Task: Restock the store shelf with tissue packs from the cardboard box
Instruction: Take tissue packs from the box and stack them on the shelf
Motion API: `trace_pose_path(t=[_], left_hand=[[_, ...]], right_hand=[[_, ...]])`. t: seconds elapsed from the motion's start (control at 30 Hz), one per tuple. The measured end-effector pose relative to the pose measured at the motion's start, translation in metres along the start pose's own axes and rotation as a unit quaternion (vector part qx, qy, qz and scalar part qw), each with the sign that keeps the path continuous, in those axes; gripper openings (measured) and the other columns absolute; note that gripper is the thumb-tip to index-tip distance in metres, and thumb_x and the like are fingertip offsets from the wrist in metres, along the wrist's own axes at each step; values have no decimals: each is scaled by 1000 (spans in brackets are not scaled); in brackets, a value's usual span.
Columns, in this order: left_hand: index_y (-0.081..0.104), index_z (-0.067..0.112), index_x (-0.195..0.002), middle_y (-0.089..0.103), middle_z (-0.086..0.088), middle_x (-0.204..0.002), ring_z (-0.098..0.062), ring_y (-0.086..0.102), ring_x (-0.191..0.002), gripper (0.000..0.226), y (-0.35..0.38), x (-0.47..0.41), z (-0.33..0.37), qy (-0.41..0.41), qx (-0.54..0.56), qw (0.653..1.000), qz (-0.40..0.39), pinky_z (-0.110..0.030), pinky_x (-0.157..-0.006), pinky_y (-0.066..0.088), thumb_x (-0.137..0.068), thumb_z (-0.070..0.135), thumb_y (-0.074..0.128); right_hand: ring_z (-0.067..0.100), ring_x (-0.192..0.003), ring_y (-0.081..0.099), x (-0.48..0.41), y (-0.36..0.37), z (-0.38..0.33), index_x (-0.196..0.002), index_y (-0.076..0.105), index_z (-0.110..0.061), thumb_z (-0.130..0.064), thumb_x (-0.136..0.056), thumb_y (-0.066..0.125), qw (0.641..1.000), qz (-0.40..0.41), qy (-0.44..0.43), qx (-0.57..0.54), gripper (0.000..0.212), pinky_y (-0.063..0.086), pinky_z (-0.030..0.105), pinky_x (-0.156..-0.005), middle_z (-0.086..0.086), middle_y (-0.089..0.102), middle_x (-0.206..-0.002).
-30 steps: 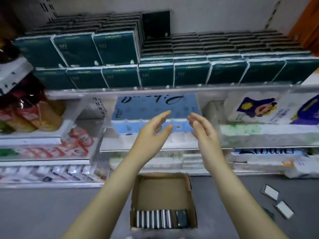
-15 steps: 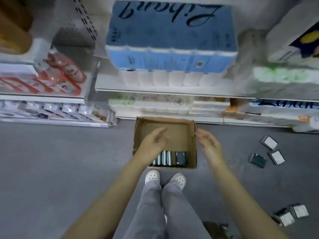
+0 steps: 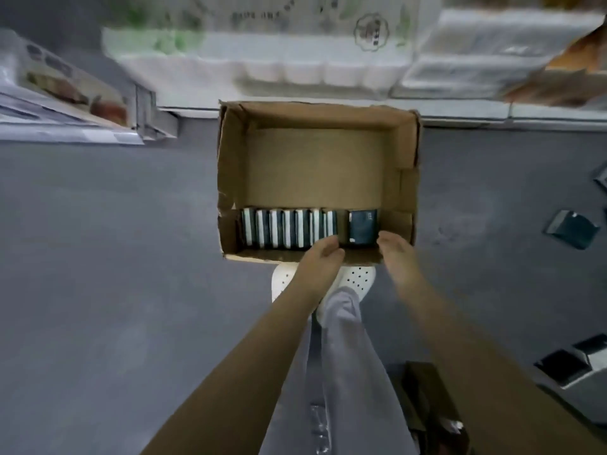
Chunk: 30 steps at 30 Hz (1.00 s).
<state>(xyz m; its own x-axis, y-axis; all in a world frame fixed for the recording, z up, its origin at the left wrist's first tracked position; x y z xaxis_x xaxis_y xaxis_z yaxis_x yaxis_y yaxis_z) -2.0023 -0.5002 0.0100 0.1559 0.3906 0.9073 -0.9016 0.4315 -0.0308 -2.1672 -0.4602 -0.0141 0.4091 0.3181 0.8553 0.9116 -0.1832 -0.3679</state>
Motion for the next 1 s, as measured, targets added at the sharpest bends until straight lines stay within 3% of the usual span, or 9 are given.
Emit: trace_pose_path(t=[0.17,0.23,0.37,0.47,0.53,0.67,0.77,0.9,1.0], left_hand=[[39,31,-145,40,-1,-149,-20,42,-131,46,16,-97,-30,-26,-21,999,-10,-43,-110,39,-101,22,47],[40,34,-145,35,-1,-153,-15,46,-125,46,19,-129,-36,-14,-52,998,-24,-24,-105,40,-102,20,44],[39,27,-147,31,-4,-153,5,43,-80,47,31,-190,-50,-12,-82,995,-61,4,-48,33,-101,17,45],[41,25,-147,10,-6,-161,-9,44,-113,46,39,-222,-63,-28,-97,992,-75,1,-42,31,-101,16,45],[39,19,-148,2,-5,-162,-20,36,-132,47,45,-237,-73,-41,-131,987,-83,-1,-49,34,-101,13,44],[25,8,-151,-3,-12,-160,-32,21,-142,57,60,-259,-89,-50,-294,950,-88,-30,-110,30,-99,20,46],[0,7,-154,-19,-7,-158,-35,7,-144,79,54,-260,-97,-104,-323,940,-49,-39,-115,27,-97,29,52],[12,-1,-150,9,-16,-155,-34,26,-137,68,34,-265,-88,-74,-350,933,28,-35,-102,38,-99,24,49],[31,-2,-142,46,-22,-136,-25,53,-102,45,39,-265,-84,-33,-221,974,21,-20,-63,42,-102,15,40]], right_hand=[[22,-131,43,-99,28,28,-147,39,-16,-25,-105,39,994,-24,13,108,43,33,33,-105,4,42,-148],[24,-130,44,-133,40,38,-147,36,-17,-25,-103,43,988,-31,3,149,46,35,33,-104,6,44,-146],[28,-125,49,-196,56,58,-147,34,-12,-24,-100,52,980,-43,2,193,52,38,30,-95,12,50,-140],[31,-126,49,-231,66,72,-150,27,-12,-24,-99,54,974,-44,22,222,59,41,32,-93,14,47,-143],[32,-126,48,-246,70,80,-150,23,-11,-23,-98,56,971,-41,36,234,62,42,34,-92,15,44,-144],[32,-122,49,-263,69,94,-141,23,-10,-17,-95,61,975,-16,65,213,59,41,32,-83,17,43,-139],[32,-123,49,-272,65,102,-139,23,-9,-11,-93,62,982,8,68,174,61,43,32,-87,17,44,-139],[33,-129,46,-274,68,108,-150,21,-14,-9,-95,59,986,-9,80,146,67,44,37,-97,15,42,-146],[31,-119,53,-273,79,112,-146,38,-14,-10,-98,52,987,-51,96,115,50,48,39,-94,8,51,-133]])
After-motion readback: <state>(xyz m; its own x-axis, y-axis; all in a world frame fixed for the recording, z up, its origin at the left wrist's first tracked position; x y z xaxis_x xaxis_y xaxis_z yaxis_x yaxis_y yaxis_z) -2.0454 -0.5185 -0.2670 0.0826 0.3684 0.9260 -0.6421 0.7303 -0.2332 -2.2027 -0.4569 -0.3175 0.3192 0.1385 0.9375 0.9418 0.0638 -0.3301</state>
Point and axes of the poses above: each hand's wrist, its own x-axis away from the middle knuckle, its own y-axis out of the palm, z = x × y, the point moved 9 cm from there along -x, towards the middle knuckle
